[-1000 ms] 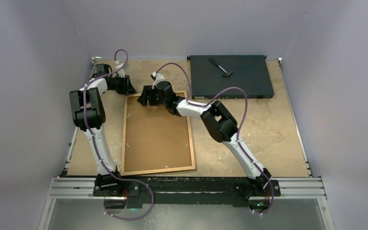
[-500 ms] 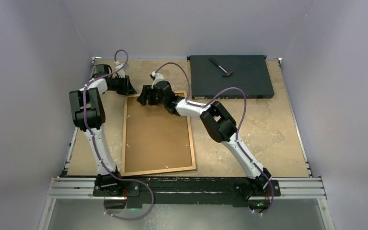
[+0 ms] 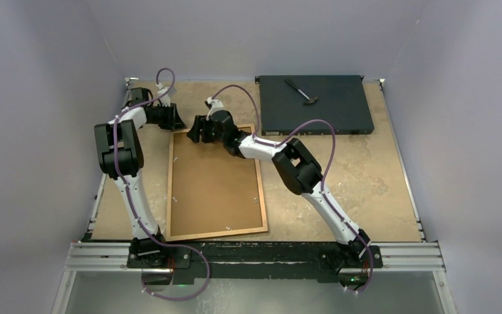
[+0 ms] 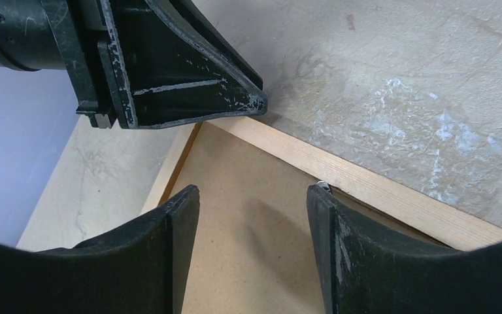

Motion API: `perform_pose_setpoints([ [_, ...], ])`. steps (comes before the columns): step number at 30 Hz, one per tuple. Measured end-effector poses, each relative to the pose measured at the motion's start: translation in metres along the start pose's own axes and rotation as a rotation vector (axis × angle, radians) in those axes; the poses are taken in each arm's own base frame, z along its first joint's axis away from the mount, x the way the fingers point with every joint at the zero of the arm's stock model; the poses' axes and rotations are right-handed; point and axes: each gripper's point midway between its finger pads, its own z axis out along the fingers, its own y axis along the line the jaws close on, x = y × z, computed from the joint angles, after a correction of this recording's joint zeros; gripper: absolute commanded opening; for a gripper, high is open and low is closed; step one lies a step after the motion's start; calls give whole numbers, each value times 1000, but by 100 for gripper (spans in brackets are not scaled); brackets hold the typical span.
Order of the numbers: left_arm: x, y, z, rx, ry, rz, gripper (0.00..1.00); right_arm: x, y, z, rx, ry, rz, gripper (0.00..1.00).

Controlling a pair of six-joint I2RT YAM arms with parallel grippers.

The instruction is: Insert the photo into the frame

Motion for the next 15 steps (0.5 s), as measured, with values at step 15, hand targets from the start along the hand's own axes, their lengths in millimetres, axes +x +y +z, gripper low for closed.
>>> perform_pose_setpoints([
  [15,1,-1,-3,-3,6,0,25,-1,-2,3,50,-72,-28,65],
])
